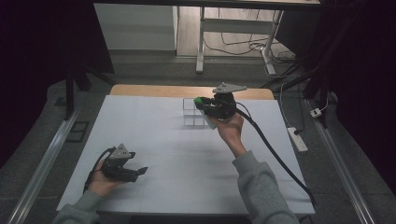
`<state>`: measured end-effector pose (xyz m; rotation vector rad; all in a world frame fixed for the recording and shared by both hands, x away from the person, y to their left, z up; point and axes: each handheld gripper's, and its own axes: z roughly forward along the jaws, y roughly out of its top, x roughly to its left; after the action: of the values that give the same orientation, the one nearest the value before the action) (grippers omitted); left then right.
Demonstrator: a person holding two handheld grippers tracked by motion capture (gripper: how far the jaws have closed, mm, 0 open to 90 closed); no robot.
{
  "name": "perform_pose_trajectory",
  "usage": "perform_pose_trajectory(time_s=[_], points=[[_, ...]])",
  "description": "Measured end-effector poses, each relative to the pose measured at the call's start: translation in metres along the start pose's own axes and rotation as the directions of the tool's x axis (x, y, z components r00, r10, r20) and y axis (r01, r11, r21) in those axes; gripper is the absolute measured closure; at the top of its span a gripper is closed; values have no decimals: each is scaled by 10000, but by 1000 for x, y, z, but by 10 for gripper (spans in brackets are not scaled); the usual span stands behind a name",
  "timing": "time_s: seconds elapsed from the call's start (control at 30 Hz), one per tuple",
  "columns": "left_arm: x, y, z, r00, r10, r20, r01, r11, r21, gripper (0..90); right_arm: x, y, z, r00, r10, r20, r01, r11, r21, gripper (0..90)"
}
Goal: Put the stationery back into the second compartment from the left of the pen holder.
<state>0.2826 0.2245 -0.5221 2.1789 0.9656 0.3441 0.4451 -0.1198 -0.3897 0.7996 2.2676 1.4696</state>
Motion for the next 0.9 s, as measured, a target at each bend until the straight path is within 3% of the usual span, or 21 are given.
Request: perform_pose_trajectory(time_s=[0.27, 0.9], points=[[1, 0, 0, 10000, -2, -18, 2, 10000, -41, 203, -6, 0, 13, 9998, 125, 137, -126, 9999, 71, 657], [2, -1, -1, 10000, -37, 25, 37, 10000, -62, 205, -15, 17, 35, 9988, 92, 472, -69, 9988, -480, 657]])
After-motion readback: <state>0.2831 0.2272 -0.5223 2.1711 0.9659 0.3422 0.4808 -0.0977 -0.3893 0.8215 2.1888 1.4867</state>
